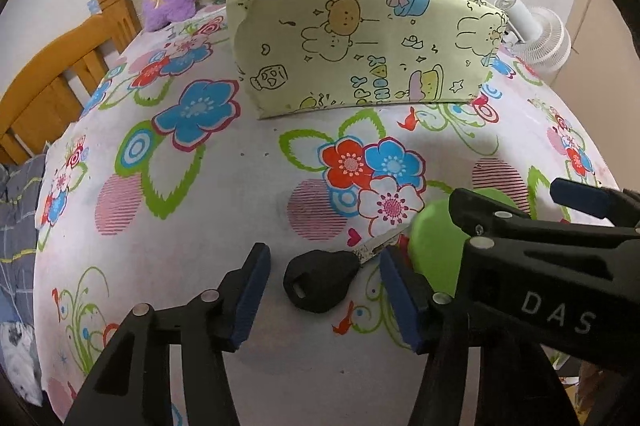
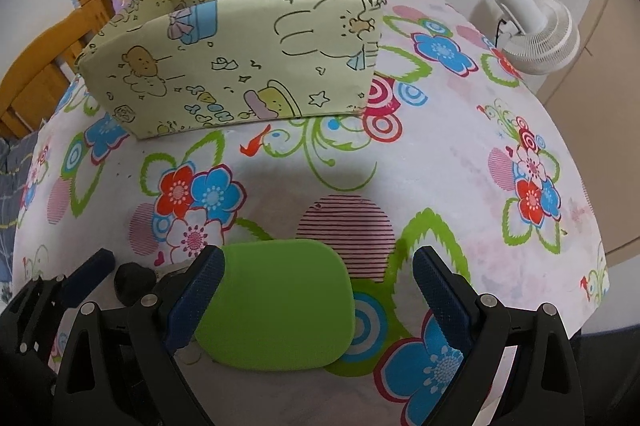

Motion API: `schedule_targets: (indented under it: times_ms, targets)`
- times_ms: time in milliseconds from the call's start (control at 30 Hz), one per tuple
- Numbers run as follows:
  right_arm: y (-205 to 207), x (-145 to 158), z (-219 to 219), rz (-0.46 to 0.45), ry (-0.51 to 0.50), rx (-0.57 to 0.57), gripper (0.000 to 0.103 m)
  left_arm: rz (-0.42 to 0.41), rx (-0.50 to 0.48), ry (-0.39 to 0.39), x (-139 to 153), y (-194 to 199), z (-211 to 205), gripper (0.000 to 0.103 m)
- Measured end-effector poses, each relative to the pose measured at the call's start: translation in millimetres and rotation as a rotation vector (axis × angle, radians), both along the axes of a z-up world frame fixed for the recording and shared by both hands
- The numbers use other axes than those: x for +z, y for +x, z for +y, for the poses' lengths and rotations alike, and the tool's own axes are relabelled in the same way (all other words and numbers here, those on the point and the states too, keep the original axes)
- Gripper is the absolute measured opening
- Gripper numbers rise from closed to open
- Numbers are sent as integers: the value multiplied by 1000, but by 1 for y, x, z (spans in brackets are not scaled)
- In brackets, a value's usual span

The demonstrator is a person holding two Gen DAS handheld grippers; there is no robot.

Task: Organize rigid objects
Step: 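Close the left tool on the black key fob while the right tool grasps the green lid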

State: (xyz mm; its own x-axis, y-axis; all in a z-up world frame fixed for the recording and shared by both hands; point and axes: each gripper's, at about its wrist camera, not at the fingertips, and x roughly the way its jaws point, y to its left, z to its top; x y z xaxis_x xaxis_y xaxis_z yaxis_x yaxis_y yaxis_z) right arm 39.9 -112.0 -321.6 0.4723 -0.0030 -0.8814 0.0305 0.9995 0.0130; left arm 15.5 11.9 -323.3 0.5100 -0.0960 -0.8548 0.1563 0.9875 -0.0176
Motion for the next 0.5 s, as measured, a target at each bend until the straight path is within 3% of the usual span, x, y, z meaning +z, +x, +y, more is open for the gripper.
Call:
schedule_targets:
  times_ms: [200, 333, 500]
  targets:
    - [-4, -5, 7, 15, 9, 23, 97, -12, -15, 1, 0, -4, 1, 57]
    - [-6, -6, 10, 19, 12, 24, 97, -12, -26, -7, 1, -6, 4, 37]
    - [-8, -6, 16, 19, 11, 35, 97, -6, -11, -19, 2, -8, 9, 36]
